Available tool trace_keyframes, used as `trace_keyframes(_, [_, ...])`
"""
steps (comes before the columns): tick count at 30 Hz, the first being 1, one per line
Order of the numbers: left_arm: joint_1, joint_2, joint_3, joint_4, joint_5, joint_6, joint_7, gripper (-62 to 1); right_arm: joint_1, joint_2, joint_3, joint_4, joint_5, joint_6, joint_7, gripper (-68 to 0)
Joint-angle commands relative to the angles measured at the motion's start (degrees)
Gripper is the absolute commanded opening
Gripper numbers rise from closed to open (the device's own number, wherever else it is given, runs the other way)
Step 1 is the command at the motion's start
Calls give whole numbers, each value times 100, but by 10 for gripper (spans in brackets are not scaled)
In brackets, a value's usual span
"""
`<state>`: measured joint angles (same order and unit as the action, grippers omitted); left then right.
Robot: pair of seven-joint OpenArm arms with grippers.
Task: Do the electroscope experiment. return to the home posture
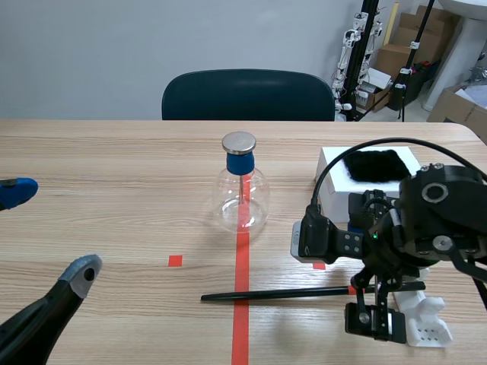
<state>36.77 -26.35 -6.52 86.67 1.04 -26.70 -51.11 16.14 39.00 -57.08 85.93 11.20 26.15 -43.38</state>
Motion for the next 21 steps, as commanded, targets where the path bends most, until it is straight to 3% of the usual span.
trace_keyframes(1, [101, 22, -37, 96, -249, 70, 35, 14, 15, 199, 94, 354, 0, 0, 140, -1])
trace_keyframes(5, [337, 109, -37, 361, -468, 216, 278, 14, -267, 466, 367, 890, 2, -2, 444, -1])
trace_keyframes(9, [514, 173, -37, 542, -470, 361, 494, 14, -850, 758, 1014, 1392, 111, -4, 1001, -2])
trace_keyframes(14, [737, 170, -37, 645, -470, 531, 492, 14, -1923, 1056, 2111, 1784, 306, -7, 2288, -2])
trace_keyframes(21, [828, 170, -37, 669, -472, 649, 619, 14, -3534, 1115, 3633, 1880, 435, -101, 4350, -1])
